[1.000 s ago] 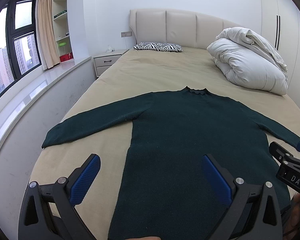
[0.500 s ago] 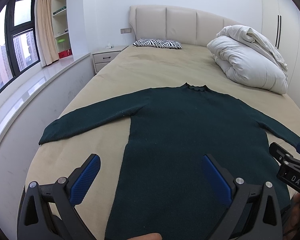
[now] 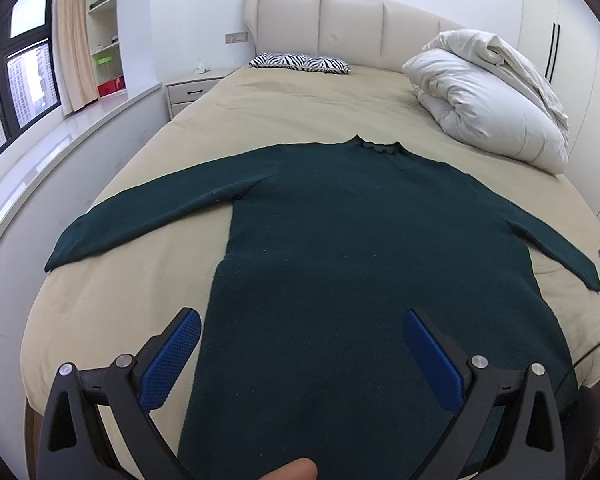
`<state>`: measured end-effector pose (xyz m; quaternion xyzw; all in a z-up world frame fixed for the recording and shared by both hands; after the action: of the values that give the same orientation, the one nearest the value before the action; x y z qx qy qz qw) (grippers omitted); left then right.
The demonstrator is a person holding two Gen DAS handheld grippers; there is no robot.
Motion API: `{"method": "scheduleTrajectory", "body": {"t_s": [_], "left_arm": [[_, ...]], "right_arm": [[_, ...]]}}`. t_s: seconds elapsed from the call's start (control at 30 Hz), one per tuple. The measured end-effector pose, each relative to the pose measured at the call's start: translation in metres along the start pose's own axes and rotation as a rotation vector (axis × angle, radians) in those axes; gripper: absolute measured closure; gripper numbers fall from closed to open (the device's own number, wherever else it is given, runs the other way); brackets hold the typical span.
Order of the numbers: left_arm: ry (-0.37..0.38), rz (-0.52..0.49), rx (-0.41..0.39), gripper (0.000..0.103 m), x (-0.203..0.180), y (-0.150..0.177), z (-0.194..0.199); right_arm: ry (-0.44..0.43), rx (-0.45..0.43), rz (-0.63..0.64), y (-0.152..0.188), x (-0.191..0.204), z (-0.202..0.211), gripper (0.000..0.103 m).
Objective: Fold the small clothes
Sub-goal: 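Grasp a sweater sleeve cuff with the right gripper and fold it across the body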
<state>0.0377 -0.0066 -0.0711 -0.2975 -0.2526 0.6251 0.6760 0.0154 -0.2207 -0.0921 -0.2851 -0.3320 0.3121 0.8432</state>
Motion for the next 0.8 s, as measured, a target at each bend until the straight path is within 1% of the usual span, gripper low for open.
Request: {"method": "scheduleTrajectory", "body": {"t_s": [0.1,0.17,0.2,0.23,0.3,0.33,0.37,0.43,0.53,0.6,0.67,0.77,0.8], "left_arm": [[-0.001,-0.045,0.036,0.0,-0.011,-0.003,-0.015],[-0.001,-0.068,0.063,0.0,-0.019,-0.004,-0.025],[0.006,-0.07,0.07,0.0,-0.022,-0.005,-0.03],[0.023,-0.065,0.08,0.0,-0.025,-0.006,-0.035],[0.057,-0.046,0.099,0.0,-0.03,-0.008,-0.044],[0.083,-0.034,0.109,0.0,-0.033,-0.01,-0.049],[0.111,-0.02,0.12,0.0,-0.036,-0.012,-0.054],[0.144,0.002,0.13,0.0,-0.04,-0.015,-0.061],[0.203,0.017,0.109,0.0,-0.047,-0.022,-0.067],[0.237,0.037,0.089,0.0,-0.049,-0.026,-0.069],[0.24,0.037,0.097,0.0,-0.05,-0.028,-0.074],[0.221,0.023,0.132,0.0,-0.046,-0.029,-0.079],[0.208,0.031,0.135,0.0,-0.042,-0.03,-0.08]], "right_arm": [[0.024,-0.021,-0.265,-0.034,-0.091,-0.019,0.002],[0.033,-0.028,-0.405,-0.049,-0.145,-0.033,0.009],[0.028,-0.025,-0.451,-0.055,-0.166,-0.04,0.012],[0.016,-0.023,-0.495,-0.059,-0.185,-0.048,0.018],[0.0,-0.021,-0.544,-0.069,-0.213,-0.063,0.02],[0.0,-0.018,-0.559,-0.074,-0.225,-0.07,0.024],[-0.003,-0.014,-0.573,-0.079,-0.233,-0.077,0.028],[-0.019,-0.021,-0.599,-0.088,-0.246,-0.089,0.029],[-0.03,-0.034,-0.594,-0.103,-0.252,-0.104,0.031],[-0.041,-0.03,-0.586,-0.109,-0.254,-0.117,0.035],[-0.039,-0.017,-0.59,-0.118,-0.249,-0.13,0.044],[0.015,-0.005,-0.568,-0.128,-0.245,-0.143,0.071],[0.04,-0.006,-0.545,-0.131,-0.242,-0.143,0.075]]}}
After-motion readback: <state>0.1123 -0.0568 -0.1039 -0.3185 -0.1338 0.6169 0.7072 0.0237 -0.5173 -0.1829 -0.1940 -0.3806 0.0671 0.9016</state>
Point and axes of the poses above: each gripper's, at about its wrist camera, not at the fingertips, and z roughly against the way its jaws point, x to its left, y to its underside, the point moved 4 cm from there along -z, roughly the way its jaws point, and after that the axes turned 4 degrees about -x, right-handed, at the moved point
